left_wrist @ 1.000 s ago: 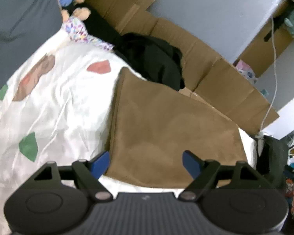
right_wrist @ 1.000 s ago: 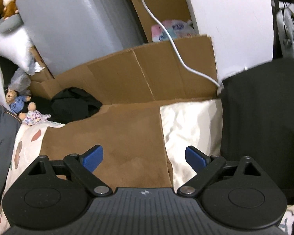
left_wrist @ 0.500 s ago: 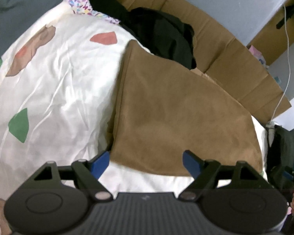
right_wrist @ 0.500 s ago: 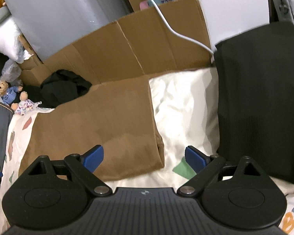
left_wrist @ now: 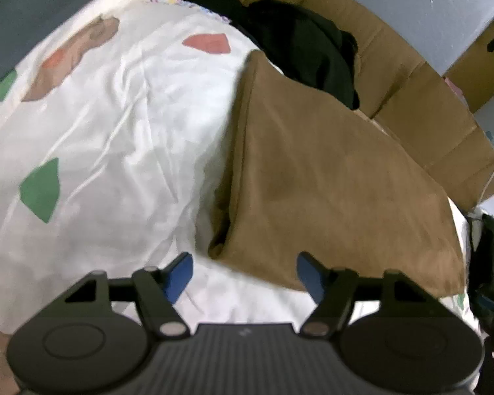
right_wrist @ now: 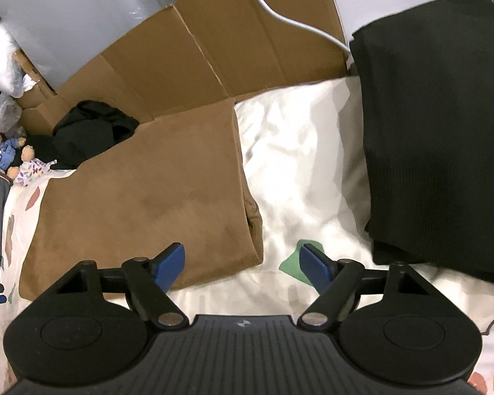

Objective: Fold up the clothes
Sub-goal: 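Close both tools on the folded edge of the brown shirt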

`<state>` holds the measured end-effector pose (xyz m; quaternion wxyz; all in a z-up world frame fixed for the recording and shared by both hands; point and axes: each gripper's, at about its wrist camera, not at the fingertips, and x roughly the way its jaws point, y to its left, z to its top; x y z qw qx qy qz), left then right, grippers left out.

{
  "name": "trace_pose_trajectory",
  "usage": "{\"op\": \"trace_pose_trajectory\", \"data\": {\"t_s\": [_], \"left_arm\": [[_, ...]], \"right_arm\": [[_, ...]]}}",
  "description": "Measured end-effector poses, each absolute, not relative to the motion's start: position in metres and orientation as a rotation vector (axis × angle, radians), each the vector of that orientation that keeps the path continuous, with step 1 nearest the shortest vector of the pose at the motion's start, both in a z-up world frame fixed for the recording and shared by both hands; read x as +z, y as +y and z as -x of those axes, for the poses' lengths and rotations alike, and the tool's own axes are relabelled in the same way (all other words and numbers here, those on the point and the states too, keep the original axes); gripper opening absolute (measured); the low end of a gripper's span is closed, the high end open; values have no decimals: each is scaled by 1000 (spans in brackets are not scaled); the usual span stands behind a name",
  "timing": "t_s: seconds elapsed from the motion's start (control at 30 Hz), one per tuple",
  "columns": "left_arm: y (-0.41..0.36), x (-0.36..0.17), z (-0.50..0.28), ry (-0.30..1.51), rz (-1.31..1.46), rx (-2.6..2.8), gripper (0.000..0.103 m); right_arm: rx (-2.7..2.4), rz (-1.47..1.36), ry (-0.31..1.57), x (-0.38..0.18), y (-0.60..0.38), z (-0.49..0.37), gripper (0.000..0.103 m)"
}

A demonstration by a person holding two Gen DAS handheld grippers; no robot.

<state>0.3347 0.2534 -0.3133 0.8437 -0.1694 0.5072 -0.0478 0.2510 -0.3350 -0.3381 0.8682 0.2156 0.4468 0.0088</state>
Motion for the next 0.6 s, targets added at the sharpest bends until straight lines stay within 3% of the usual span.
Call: {"op": "trace_pose_trajectory", "data": {"t_s": [0.17, 0.37, 0.53, 0.6], "left_arm": [[249, -331, -341, 1059, 390, -117, 72], [242, -352, -349, 1066, 379, -125, 68], [242, -368, -355, 1099, 363, -78, 26], [242, -370, -356, 1101, 355, -78, 23]], "right_arm": [[25, -449, 951, -349, -335, -257, 63], [30, -455, 961, -358, -338, -267, 57], [59, -440, 989, -368, -334, -281, 36], [71, -419, 998, -372, -331, -284, 20]]}}
